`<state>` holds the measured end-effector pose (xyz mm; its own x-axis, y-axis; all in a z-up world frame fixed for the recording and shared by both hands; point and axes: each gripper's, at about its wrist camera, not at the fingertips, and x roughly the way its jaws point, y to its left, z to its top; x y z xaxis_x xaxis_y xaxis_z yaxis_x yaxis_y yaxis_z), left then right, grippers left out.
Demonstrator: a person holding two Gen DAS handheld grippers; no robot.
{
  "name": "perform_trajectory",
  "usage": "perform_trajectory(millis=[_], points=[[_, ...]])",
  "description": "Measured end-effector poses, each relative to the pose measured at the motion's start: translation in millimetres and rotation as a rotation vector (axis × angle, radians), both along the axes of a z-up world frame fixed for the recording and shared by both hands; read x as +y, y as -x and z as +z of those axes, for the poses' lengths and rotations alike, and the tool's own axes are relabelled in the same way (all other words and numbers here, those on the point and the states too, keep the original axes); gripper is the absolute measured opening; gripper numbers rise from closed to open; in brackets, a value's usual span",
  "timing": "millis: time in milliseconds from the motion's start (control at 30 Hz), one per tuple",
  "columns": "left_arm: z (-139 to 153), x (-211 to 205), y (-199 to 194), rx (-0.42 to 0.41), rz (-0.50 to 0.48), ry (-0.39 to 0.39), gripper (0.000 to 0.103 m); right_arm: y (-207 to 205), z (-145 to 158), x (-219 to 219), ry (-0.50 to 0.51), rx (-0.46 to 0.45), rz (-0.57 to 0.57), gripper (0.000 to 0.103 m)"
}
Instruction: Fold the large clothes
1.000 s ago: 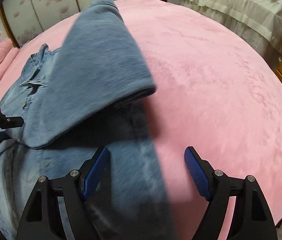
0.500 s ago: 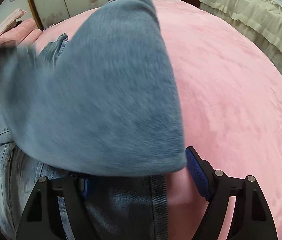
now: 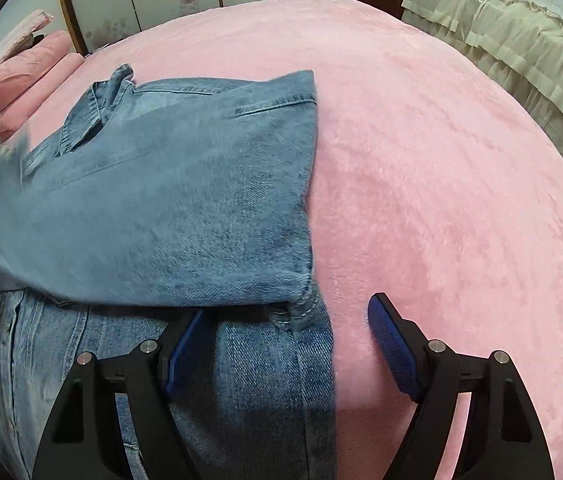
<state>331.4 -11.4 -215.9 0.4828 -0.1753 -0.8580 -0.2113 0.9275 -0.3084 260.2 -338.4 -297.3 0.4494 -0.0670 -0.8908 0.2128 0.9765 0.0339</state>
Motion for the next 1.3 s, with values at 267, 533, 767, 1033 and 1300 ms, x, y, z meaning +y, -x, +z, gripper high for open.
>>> perform_trajectory(millis=[267,533,767,1033,1300], points=[[-66.6,45.6,3.5,0.163,0.191,0.159,0.004,-28.1,2.6,-13.9,-0.092,-0.062,-0.17,0.08],[-51.2,49.6,-4.2,0.285,0.236,-0.059,0.019,-20.1,5.8,-25.3,-0.136,-0.019,-0.285,0.08],[-11.1,37.5,33.8,0.154,0.198,-0.038,0.019,-11.0,52.6,40.9,0.09,-0.126,-0.235,0.072],[-24.9,-40.6,42.5,0.223,-0.15,0.255,0.015,-55.3,35.8,131.3,-0.51,-0.098,0.11,0.005],[-59.7,-24.4,28.3,0.253,-0.137,0.078,0.001,-75.6,-25.0,99.9,-0.625,-0.006,-0.028,0.001]])
